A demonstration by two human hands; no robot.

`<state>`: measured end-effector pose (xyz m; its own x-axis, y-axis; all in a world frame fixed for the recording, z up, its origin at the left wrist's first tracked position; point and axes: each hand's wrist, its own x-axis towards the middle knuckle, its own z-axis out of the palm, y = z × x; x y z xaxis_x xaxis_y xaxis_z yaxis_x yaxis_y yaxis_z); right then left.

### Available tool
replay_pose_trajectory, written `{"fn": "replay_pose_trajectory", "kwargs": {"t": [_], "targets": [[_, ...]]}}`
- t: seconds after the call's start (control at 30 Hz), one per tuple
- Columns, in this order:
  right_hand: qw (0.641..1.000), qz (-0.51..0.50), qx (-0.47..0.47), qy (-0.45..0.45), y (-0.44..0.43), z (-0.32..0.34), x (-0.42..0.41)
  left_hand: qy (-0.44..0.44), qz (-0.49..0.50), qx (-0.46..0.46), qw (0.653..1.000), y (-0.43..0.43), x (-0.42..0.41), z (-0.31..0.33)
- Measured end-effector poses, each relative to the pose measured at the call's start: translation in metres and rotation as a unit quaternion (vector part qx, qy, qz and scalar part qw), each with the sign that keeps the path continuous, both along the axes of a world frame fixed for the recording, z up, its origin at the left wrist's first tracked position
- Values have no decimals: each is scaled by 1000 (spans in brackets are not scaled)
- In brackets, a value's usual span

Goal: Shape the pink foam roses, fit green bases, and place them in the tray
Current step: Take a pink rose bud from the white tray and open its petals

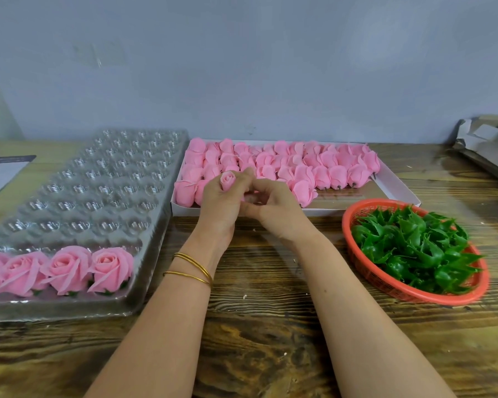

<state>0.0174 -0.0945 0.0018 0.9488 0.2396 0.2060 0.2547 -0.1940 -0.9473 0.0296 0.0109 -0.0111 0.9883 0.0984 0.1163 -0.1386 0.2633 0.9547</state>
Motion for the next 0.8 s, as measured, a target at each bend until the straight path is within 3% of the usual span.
{"fn": "replay_pose_trajectory", "kwargs": {"t": [0.13, 0.3, 0.43, 0.8], "targets": [[999, -41, 17, 9, 2, 4, -1, -20, 34, 6, 999, -3, 1, -2], [988, -127, 88, 14, -2, 7, 2, -63, 78, 86, 991, -2, 3, -7], [988, -109, 108, 6, 0, 6, 2, -92, 57, 161, 981, -5, 1, -9], [988, -114, 105, -2, 1, 0, 6, -101, 23, 155, 982, -10, -3, -5]]}}
